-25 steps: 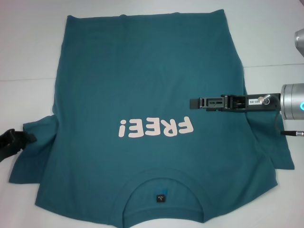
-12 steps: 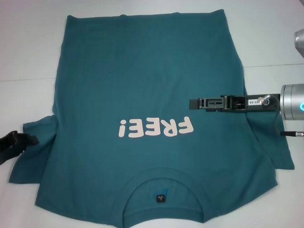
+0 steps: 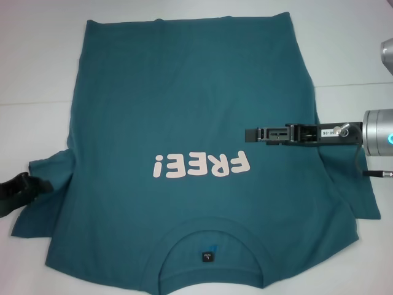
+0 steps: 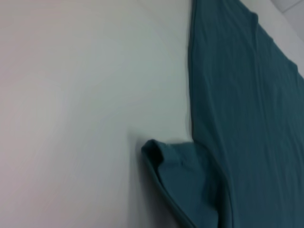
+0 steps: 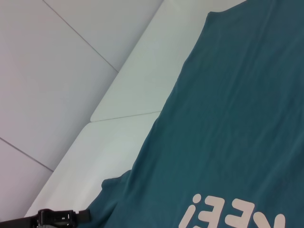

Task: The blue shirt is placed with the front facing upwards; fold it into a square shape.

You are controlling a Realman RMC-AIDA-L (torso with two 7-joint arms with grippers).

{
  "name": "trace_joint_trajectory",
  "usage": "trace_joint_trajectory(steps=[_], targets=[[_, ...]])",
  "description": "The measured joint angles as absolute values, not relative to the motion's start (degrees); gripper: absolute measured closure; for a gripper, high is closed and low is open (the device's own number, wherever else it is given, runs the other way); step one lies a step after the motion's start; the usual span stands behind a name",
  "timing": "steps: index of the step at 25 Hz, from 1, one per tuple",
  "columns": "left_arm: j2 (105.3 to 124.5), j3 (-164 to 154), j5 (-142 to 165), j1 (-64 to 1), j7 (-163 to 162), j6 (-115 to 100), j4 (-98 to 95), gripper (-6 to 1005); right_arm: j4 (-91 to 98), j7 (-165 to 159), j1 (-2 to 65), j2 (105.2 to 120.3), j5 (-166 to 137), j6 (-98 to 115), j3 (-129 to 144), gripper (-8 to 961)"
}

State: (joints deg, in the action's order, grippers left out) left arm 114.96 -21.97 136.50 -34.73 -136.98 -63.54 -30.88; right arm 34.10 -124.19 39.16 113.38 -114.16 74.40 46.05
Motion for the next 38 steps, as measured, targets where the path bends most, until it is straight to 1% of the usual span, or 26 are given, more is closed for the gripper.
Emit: trace_joint_trajectory(steps=[2, 7, 16, 23, 29, 38], targets=[[114.96, -22.6, 136.6, -34.7, -137.4, -63.6, -31.0, 796, 34.1, -124.2, 39.1, 113.38, -114.1, 74.4, 46.1, 34], [114.96, -22.3, 136.2, -34.7, -137.3, -63.7, -31.2, 975, 34.1, -124.2, 39.3, 113.38, -114.1, 74.5, 46.1, 34], [114.85, -21.4, 135.5, -34.8, -136.2, -66.5, -31.5, 982, 34.1, -124.2, 39.3, 113.38, -114.1, 74.5, 46.1, 34], [113.60, -14.8, 132.2, -34.7, -132.9, -74.6, -32.0, 985, 34.1, -124.1, 39.2, 113.38, -114.1, 74.5, 46.1, 35], [113.37, -13.3, 132.2, -34.5, -132.9, -75.0, -32.7, 986, 34.1, -124.1, 39.1, 113.38, -114.1, 74.5, 46.1, 35], [111.55, -13.8, 133.6, -35.4, -136.0, -75.1, -36.5, 986, 34.1, -124.1, 39.2, 113.38, -114.1, 74.5, 46.0, 35]])
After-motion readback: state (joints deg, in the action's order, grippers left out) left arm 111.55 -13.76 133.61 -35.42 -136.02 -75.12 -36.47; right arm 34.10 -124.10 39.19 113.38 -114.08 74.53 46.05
